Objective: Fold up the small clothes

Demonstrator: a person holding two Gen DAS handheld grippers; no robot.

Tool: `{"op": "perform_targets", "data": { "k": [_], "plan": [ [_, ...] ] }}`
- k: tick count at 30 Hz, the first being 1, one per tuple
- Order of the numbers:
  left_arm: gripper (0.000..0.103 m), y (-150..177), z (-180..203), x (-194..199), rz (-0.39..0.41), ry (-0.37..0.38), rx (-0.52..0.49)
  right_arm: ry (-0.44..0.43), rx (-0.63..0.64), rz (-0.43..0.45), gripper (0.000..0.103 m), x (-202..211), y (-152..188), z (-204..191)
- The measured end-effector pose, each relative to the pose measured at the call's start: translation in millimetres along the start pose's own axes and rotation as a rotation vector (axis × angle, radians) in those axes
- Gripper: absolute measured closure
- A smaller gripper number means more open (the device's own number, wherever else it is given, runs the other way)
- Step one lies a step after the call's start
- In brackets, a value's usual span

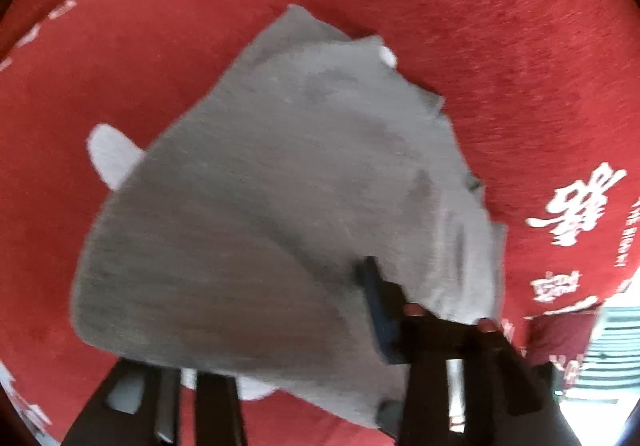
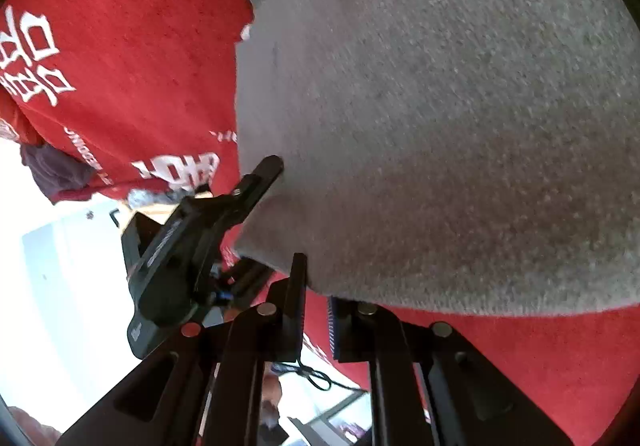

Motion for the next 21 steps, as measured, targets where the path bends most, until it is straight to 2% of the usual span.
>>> {"op": "perform_targets", "data": {
  "k": [2, 3, 4, 6, 7, 8, 9, 11, 14, 16, 19, 21],
  "plan": [
    [0.067, -1, -2, 3, 0.019, -0.024, -0.011, 0.07, 0.023, -0.042, 0.089, 2, 3, 0],
    [0.074, -2, 0, 5, 0.033, -0.053, -0.034, 0.116, 0.05, -0.063, 0.089, 5, 5, -3],
    [0.074, -2, 2, 6, 0.043, -0.079, -0.059, 0.148, 0.068, -0.074, 0.089, 9, 6, -5],
    [0.079, -2, 7, 8, 0.062, -0.124, -0.105, 0.279, 0.135, -0.089, 0.089, 23, 5, -13],
    [0.079, -2, 11, 9, 0.079, -0.162, -0.143, 0.318, 0.154, -0.086, 0.088, 29, 4, -15],
    [0.079, 0, 17, 11, 0.101, -0.207, -0.192, 0.376, 0.183, -0.079, 0.079, 38, -1, -21],
    [0.082, 3, 22, 13, 0.124, -0.255, -0.251, 0.425, 0.205, -0.069, 0.056, 48, -7, -29],
    [0.084, 10, 37, 17, 0.178, -0.368, -0.397, 0.467, 0.24, -0.051, 0.036, 60, -22, -46],
    [0.085, 19, 50, 22, 0.233, -0.464, -0.552, 0.503, 0.318, -0.049, 0.036, 69, -54, -86],
    [0.085, 24, 57, 23, 0.269, -0.523, -0.655, 0.521, 0.35, -0.091, 0.035, 63, -72, -105],
    [0.085, 29, 62, 21, 0.294, -0.574, -0.754, 0.562, 0.371, -0.237, 0.033, 31, -100, -135],
    [0.085, 32, 64, 19, 0.303, -0.599, -0.808, 0.605, 0.405, -0.35, 0.025, 2, -114, -154]
  ]
}}
Point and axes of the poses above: each gripper's, at about its wrist camera, not at the fingertips, and x roughly against the way its jaws point, z to its right, y to its underside, the point moved 8 cm from there along -x, roughly the way its jaws point, and after that the axes turned 15 degrees about -z, right-handed, at the moved point
